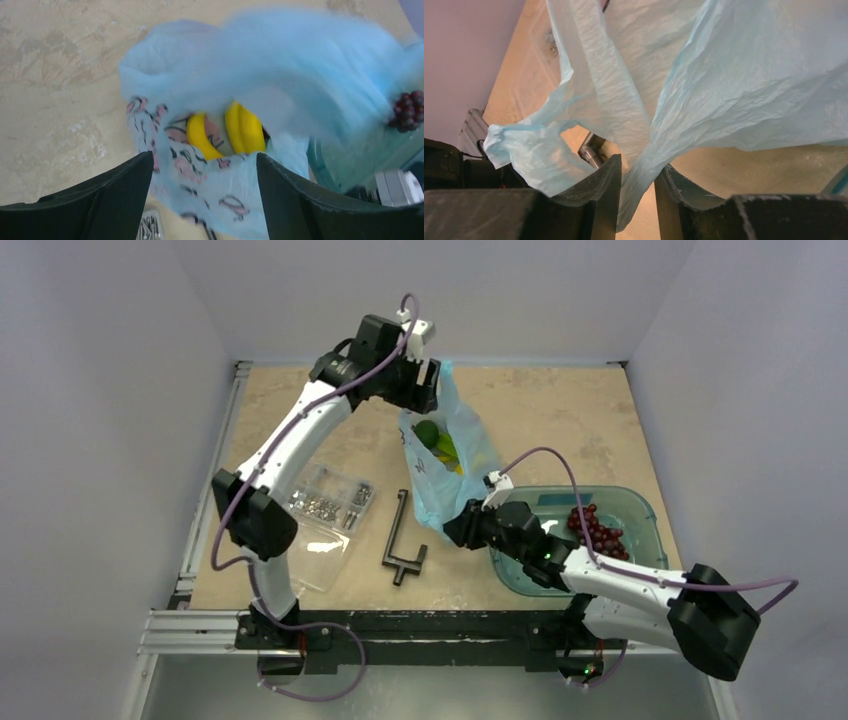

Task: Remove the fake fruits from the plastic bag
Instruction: Adjust the plastic bag at the center of the board.

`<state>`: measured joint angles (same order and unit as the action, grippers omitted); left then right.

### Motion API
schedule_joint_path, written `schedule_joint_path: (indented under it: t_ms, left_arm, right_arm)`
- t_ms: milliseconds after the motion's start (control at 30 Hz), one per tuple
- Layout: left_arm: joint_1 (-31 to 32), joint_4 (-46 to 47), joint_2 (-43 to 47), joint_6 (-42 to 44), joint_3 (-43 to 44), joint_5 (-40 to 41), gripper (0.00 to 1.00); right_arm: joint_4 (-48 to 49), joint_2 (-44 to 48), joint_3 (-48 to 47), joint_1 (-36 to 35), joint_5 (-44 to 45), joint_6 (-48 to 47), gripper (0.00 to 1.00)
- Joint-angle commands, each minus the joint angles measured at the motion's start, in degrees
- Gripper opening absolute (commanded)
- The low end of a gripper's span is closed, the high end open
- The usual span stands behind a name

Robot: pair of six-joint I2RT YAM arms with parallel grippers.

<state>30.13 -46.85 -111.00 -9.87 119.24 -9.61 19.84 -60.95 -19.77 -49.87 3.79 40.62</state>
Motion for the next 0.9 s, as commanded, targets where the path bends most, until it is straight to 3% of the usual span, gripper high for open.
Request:
schedule_joint_path:
  t_ms: [0,133,300,467,700,867]
  left_arm:
    - [-0.1,-1.2,14.6,2.7,-7.8,-3.3,0.78]
    - [-0.7,0.4,24.0,3.9,-16.1,-0.2,0.94]
    - [-1.0,4.0,28.6,2.1,-25.2,3.8,0.94]
    - [-1.0,8.6,26.7,-2.4,-30.4,-1.4,0.93]
    - [-1.1,11.9,22.5,-3.4,-34.0,-4.9,0.93]
    - [-1.1,13.1,21.3,-3.4,-35.7,-6.3,0.78]
  right_arm:
    - [-6.7,2.4,-6.0,-0.2,2.9,-3.5,0.37]
    - [-11.9,4.3,-8.8,-0.2,4.4,-4.3,0.47]
    - [-20.4,6.5,-13.3,-0.2,10.0,-5.9,0.7]
    - [-26.9,7.9,-17.9,-0.2,15.4,-7.7,0.84]
    - [-32.1,5.6,-26.9,-0.2,19.8,-11.4,0.84]
    - [-29.6,1.3,-31.2,-0.2,15.9,-13.8,0.73]
